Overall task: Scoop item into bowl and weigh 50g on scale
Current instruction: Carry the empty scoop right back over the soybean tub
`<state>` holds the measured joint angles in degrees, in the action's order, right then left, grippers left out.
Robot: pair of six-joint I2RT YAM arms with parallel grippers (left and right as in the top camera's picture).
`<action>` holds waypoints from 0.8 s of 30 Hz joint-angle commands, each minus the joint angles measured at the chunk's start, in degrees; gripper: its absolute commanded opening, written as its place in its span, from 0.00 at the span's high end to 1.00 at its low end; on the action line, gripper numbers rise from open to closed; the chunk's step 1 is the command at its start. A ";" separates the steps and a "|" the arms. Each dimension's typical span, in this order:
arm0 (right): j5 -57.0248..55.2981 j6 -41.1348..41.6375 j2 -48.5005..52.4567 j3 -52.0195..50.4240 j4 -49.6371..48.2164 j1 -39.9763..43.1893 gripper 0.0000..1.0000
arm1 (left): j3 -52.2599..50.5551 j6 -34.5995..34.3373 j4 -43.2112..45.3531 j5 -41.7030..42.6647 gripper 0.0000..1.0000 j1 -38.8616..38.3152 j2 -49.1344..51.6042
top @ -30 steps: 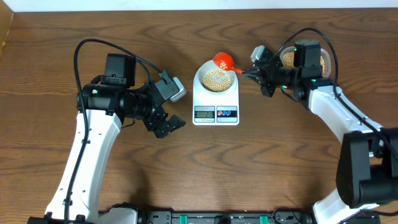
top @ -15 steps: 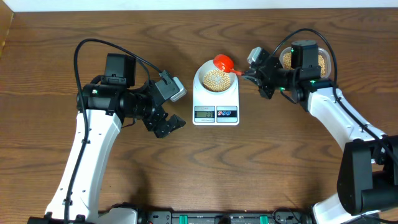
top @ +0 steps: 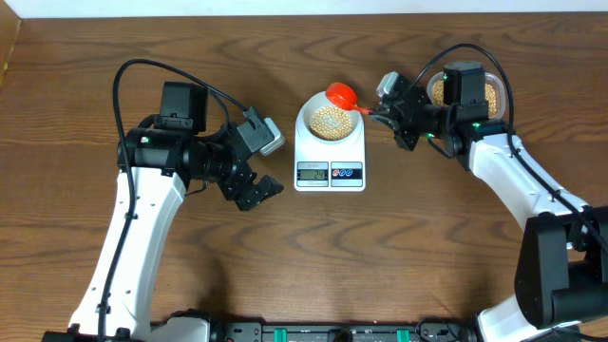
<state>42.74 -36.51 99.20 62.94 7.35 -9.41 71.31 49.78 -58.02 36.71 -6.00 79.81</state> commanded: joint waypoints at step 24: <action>-47.19 13.05 -10.91 0.22 -0.63 4.31 0.99 | 0.87 0.72 -0.02 -0.28 0.02 0.26 -0.83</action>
<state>17.06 -29.95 89.58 62.94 6.07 -5.52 71.31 49.78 -58.02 36.71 -6.00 79.81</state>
